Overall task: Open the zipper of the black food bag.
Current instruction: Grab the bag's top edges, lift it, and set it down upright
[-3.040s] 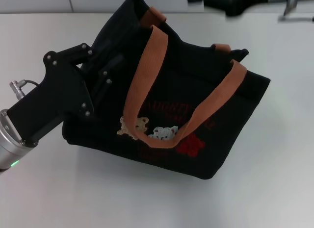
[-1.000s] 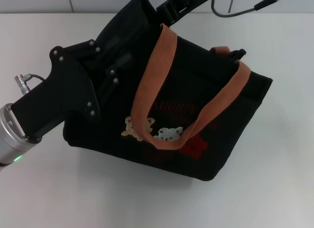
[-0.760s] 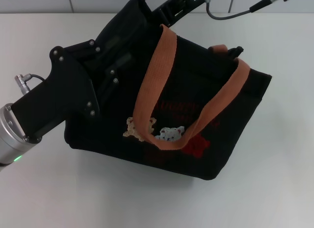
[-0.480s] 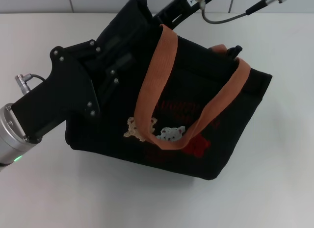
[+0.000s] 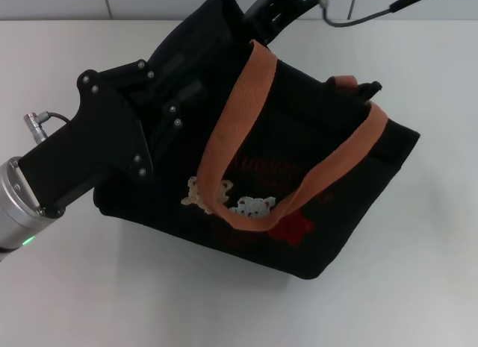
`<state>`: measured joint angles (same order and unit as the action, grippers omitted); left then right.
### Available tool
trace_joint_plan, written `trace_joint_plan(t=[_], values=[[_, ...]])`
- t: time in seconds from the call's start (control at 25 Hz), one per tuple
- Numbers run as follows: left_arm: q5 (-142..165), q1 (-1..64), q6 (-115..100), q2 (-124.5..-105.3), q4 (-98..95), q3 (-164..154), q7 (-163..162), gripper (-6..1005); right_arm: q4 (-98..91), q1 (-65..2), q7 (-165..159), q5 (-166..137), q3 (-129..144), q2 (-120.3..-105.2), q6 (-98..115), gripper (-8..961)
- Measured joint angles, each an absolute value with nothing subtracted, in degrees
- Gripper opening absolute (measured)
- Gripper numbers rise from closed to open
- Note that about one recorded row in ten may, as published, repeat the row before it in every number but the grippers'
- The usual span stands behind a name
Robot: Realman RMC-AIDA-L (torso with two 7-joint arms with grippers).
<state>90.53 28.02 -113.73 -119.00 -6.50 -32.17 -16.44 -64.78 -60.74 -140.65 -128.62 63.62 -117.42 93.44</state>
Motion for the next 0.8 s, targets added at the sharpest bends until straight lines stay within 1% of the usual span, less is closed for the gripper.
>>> trace_joint_plan(t=[0.36, 0.6, 0.8], values=[[90.4, 28.0, -113.7, -119.00, -6.2, -32.2, -16.0, 196, -70.0, -56.0, -140.7, -126.7, 62.0, -117.20, 96.1, -2], [90.3, 28.0, -113.7, -119.00, -6.2, -32.2, -16.0, 196, -70.2, -55.6, -140.7, -126.4, 59.7, -117.05, 96.8, 15], [90.3, 28.0, -113.7, -119.00, -6.4, -32.2, -16.0, 196, -69.2, -55.8, -142.4, -125.9, 56.3, -116.41, 97.9, 44]])
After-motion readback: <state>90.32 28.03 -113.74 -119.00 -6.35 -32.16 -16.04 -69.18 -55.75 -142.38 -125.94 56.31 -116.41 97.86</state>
